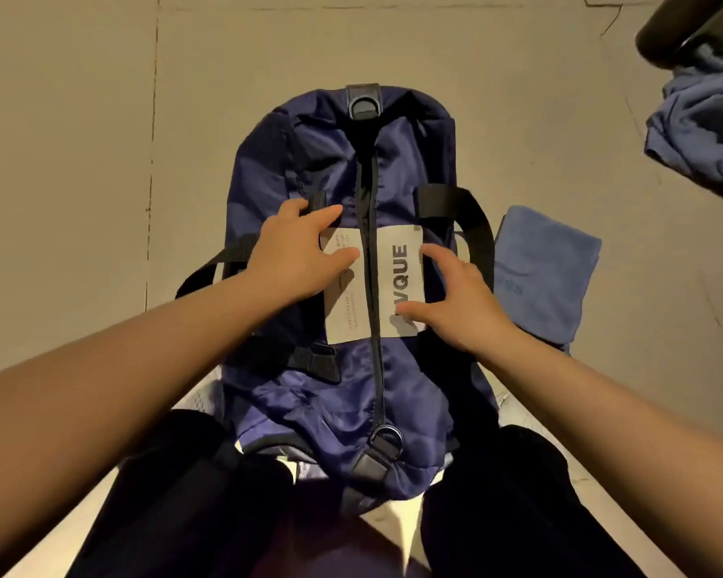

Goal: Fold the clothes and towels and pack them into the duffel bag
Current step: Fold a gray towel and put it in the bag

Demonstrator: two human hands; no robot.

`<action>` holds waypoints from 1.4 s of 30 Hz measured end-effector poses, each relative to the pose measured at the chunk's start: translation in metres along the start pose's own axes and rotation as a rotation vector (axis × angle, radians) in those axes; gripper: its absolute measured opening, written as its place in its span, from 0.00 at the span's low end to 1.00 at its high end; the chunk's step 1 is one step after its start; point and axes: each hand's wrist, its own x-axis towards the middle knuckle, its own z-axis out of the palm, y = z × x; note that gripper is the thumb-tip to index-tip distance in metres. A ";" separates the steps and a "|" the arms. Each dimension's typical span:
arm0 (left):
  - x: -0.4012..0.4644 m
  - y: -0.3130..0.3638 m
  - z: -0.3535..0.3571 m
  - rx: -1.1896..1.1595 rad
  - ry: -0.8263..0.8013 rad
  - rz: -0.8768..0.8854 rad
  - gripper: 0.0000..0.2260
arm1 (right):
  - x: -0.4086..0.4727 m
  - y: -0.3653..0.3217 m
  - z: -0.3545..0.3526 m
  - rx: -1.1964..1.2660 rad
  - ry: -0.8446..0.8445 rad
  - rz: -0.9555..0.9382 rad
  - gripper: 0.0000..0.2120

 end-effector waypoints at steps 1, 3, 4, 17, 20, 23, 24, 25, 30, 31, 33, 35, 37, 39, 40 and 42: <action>0.000 0.003 0.000 -0.029 0.036 -0.001 0.31 | 0.005 -0.003 0.003 -0.004 0.016 0.007 0.35; -0.001 0.004 -0.005 -0.104 0.137 -0.011 0.33 | 0.008 -0.009 0.001 -0.026 0.089 -0.025 0.32; -0.002 0.001 -0.009 -0.123 0.186 -0.014 0.32 | 0.005 -0.012 -0.003 -0.032 0.118 -0.056 0.31; 0.046 -0.054 -0.135 0.098 0.311 -0.181 0.34 | 0.061 -0.080 -0.081 -0.166 0.292 -0.339 0.27; 0.064 -0.079 -0.135 0.166 0.240 -0.224 0.35 | 0.087 -0.074 -0.076 -0.405 0.254 -0.301 0.25; 0.076 -0.103 -0.128 0.219 0.205 -0.185 0.31 | 0.109 -0.068 -0.071 -0.563 0.247 -0.289 0.20; 0.078 -0.107 -0.126 0.224 0.208 -0.177 0.30 | 0.114 -0.067 -0.068 -0.594 0.250 -0.289 0.19; 0.080 -0.110 -0.123 0.219 0.215 -0.176 0.30 | 0.117 -0.065 -0.066 -0.614 0.248 -0.287 0.18; 0.071 -0.105 -0.110 0.203 0.247 -0.201 0.26 | 0.121 -0.055 -0.059 -0.584 0.192 -0.253 0.20; 0.066 -0.101 -0.108 0.211 0.268 -0.195 0.26 | 0.120 -0.052 -0.061 -0.545 0.164 -0.242 0.22; 0.053 -0.089 -0.105 0.238 0.354 -0.134 0.23 | 0.114 -0.044 -0.063 -0.397 0.130 -0.253 0.24; 0.041 -0.070 -0.098 0.239 0.435 -0.007 0.19 | 0.100 -0.034 -0.065 -0.217 0.192 -0.320 0.24; 0.031 -0.042 -0.089 0.184 0.426 0.156 0.18 | 0.083 -0.018 -0.065 -0.128 0.293 -0.352 0.21; 0.024 -0.012 -0.072 0.096 0.343 0.311 0.17 | 0.066 0.007 -0.062 -0.153 0.356 -0.306 0.22; 0.019 0.004 -0.063 0.056 0.293 0.378 0.16 | 0.060 0.021 -0.061 -0.175 0.381 -0.266 0.22; 0.009 0.032 -0.041 -0.016 0.176 0.480 0.15 | 0.054 0.055 -0.063 -0.247 0.428 -0.152 0.21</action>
